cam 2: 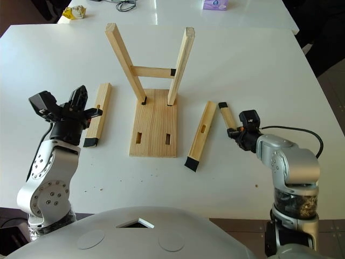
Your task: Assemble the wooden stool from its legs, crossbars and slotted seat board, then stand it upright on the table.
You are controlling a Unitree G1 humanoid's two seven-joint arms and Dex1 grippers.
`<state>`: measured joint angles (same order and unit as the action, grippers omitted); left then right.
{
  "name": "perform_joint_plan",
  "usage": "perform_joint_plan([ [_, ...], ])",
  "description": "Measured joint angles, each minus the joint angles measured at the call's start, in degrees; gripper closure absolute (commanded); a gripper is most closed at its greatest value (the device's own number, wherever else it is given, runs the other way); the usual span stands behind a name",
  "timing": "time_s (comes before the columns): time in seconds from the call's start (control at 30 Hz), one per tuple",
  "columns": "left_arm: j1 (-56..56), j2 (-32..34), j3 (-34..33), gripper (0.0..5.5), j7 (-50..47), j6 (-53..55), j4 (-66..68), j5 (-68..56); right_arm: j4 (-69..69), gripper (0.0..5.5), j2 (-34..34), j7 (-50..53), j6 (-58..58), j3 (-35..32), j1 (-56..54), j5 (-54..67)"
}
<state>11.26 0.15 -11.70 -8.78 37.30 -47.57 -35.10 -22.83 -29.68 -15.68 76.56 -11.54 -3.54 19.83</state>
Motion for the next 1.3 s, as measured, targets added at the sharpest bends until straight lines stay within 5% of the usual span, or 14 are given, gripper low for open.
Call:
perform_joint_plan([
  [0.23, 2.47, 1.88, -7.82, 5.5, 5.02, -6.59, -5.28, -19.73, 23.66, 4.2, -1.56, -2.63, -13.7, -4.87, -25.71, 0.59],
  [0.4, -16.64, 10.12, -11.6, 5.5, 4.49, -9.06, 4.37, -34.12, 29.04, 4.2, 8.22, -6.83, -16.24, -14.3, -41.54, 15.76],
  [0.67, -32.23, 16.32, -2.87, 4.4, 15.28, 0.05, 18.77, -49.99, 10.72, 4.2, 17.07, -6.98, -8.01, -17.89, -40.69, 45.07],
  [0.93, -43.36, 29.08, -5.39, 3.24, 25.1, 9.13, 31.48, -61.58, 7.75, 4.2, 12.53, -7.7, -8.93, -17.38, -39.77, 62.35],
  [1.17, -47.16, 35.95, -4.56, 2.18, 34.76, 17.02, 35.75, -62.87, 8.18, 4.2, 4.92, -21.81, -9.69, -7.87, -36.86, 58.86],
  [1.3, -49.39, 38.3, -3.38, 2.12, 40.73, 18.4, 36.09, -58.64, 8.16, 4.2, 1.51, -29.34, -12.13, -3.08, -36.12, 53.8],
])
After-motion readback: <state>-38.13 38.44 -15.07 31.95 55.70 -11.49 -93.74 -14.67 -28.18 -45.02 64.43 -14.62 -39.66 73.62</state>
